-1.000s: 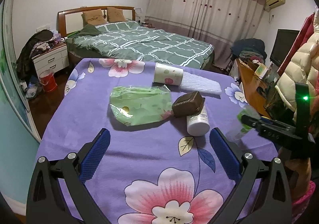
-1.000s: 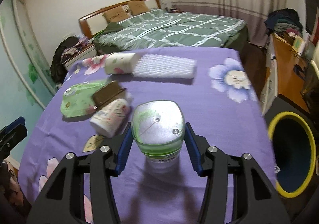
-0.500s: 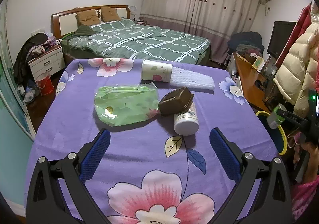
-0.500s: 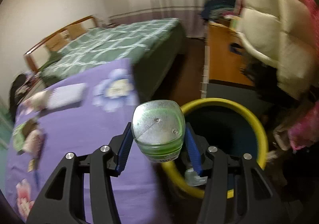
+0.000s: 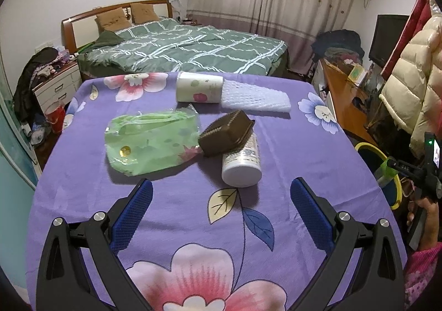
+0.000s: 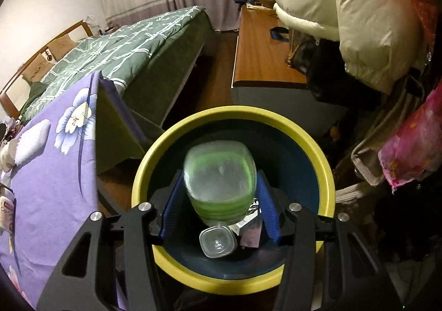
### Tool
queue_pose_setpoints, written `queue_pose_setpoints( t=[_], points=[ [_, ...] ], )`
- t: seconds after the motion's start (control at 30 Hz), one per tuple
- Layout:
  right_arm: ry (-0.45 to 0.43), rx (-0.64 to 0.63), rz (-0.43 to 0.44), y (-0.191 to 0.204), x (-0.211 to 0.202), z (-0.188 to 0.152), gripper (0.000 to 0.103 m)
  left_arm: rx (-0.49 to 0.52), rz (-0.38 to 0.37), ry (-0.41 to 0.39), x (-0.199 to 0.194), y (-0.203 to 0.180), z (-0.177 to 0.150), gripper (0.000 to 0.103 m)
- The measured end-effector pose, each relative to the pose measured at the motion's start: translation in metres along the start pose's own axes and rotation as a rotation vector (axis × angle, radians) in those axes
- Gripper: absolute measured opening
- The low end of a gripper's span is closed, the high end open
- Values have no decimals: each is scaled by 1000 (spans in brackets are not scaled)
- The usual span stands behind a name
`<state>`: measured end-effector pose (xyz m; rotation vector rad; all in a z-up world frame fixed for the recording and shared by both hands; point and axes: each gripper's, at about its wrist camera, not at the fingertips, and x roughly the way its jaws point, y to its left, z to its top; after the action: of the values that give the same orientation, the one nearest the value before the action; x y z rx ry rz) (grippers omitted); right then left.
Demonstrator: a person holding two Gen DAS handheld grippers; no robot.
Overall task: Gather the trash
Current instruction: 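Carry the green cup over the bin and open the right gripper, then grasp the brown ribbed plastic container with the left gripper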
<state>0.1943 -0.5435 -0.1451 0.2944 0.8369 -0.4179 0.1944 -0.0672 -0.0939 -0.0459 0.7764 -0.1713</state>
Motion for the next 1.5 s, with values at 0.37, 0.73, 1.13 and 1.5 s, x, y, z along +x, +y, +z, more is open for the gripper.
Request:
queue_pose_setpoints(
  t=[0.37,0.73,1.13,1.5],
  points=[
    [-11,-30,11,14,-4,0,51,47,-59,31,39,-5,29,98],
    [-6,-50,14,26,-2,0,51,54,-67,61,82,7,60,91],
    [-4,-59,27,33,-4,1,51,33,-163,155,119,12,66,75],
    [-1,-54,39,32,-4,1,51,35,-204,154,127,8,71,62]
  ],
)
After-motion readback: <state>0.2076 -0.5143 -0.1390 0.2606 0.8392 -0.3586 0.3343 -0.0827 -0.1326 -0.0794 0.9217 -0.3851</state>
